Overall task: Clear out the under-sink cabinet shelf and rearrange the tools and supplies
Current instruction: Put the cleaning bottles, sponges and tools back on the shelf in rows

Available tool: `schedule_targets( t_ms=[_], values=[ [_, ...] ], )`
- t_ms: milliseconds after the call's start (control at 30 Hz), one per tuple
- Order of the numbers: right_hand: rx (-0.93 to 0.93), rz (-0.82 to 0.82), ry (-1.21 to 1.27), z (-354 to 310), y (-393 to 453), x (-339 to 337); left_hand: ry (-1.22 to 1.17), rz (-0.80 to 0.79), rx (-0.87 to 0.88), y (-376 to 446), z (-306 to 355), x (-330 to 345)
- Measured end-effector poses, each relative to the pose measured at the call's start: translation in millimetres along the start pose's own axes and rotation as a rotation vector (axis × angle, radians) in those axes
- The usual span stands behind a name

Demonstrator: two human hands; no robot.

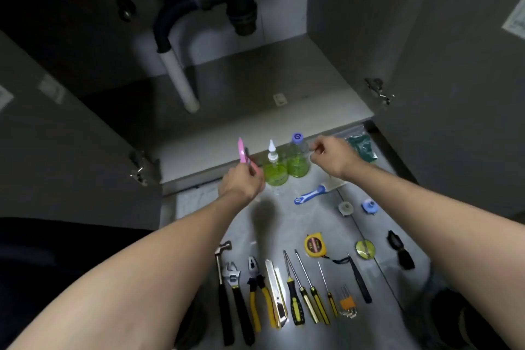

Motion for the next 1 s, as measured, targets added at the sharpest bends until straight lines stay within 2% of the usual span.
schedule_targets(
  t_ms=[100,200,367,467,567,767,900,1000],
  values=[
    [-0.008,0.081,0.100,-32.5,23.8,15.8,0.019,0.076,-0.074,29.9,-16.1,-23.8],
    [-0.014,0.054,0.116,-54.3,40.4,53.6,0.007,0.086,-0.096,62.1,-33.0,-20.4],
    [0.035,-0.047,-0.062,-53.0,52.7,123.4,-0.087,0.001,-0.083,99.4,-50.2,18.6],
    [0.063,-0.019,0.003,-45.8,56.3,145.1,-0.170,-0.069,-0.136,105.1,-58.4,50.8],
    [0.073,0.062,0.100,-39.4,62.7,150.9,-0.204,-0.047,-0.119,106.8,-58.9,67.0],
    [0.107,0.106,0.182,-30.3,65.1,158.9,-0.230,0.036,-0.077,106.2,-63.8,69.8],
    [0.034,0.076,0.209,-36.9,55.0,153.4,-0.237,0.074,-0.039,104.7,-64.0,55.5],
    [-0.067,0.112,0.224,-49.1,47.0,130.9,-0.272,0.122,-0.022,105.6,-60.0,31.7]
  ],
)
Point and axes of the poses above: each hand's wrist, its own y-axis towards the middle knuckle, its own x-axis out of the palm, z = x × y, the point moved 9 cm from there along y, towards the middle knuckle, and after that the axes turned 11 degrees about z, right-handed, at the moved point
